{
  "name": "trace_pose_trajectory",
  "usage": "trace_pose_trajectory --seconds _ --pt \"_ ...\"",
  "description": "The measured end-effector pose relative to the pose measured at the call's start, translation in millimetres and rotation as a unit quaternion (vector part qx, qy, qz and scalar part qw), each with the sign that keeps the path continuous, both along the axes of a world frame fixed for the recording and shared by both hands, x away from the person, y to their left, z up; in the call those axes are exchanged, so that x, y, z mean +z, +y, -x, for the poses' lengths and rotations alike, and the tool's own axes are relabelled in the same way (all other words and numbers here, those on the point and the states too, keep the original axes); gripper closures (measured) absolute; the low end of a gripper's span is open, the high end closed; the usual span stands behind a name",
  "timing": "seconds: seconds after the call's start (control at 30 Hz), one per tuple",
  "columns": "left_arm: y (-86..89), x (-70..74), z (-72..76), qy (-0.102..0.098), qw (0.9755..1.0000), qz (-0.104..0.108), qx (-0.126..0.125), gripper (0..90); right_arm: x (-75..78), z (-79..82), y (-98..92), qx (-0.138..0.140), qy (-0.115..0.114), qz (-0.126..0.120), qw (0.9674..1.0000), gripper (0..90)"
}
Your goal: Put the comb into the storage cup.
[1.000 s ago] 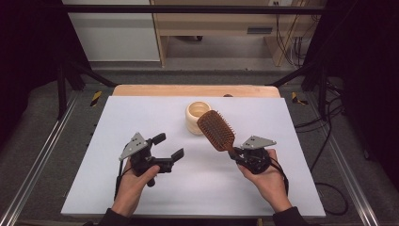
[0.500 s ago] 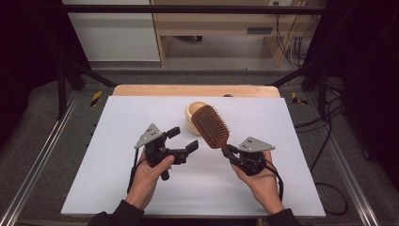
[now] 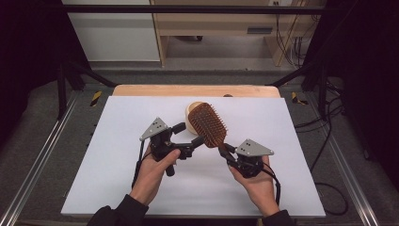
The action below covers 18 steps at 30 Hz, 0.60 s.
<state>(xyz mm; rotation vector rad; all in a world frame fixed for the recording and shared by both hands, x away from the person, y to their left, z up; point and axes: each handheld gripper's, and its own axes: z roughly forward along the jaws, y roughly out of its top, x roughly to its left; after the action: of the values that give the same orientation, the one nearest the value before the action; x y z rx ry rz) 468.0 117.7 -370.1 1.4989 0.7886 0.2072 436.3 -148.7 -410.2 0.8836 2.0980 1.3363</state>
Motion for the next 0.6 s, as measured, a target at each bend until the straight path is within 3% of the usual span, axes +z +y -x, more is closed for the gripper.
trace_pose_trajectory --seconds 0.4,0.6 --pt "-3.4 2.9 -11.7 0.024 0.9993 0.025 0.013 8.3 -1.2 2.7 6.9 0.008 -0.010 0.002 0.9999 72.9" --pt "-5.4 4.9 -12.8 0.024 0.9994 0.024 0.010 12.6 -1.5 3.2 8.1 0.013 -0.015 0.000 0.9998 72.9"
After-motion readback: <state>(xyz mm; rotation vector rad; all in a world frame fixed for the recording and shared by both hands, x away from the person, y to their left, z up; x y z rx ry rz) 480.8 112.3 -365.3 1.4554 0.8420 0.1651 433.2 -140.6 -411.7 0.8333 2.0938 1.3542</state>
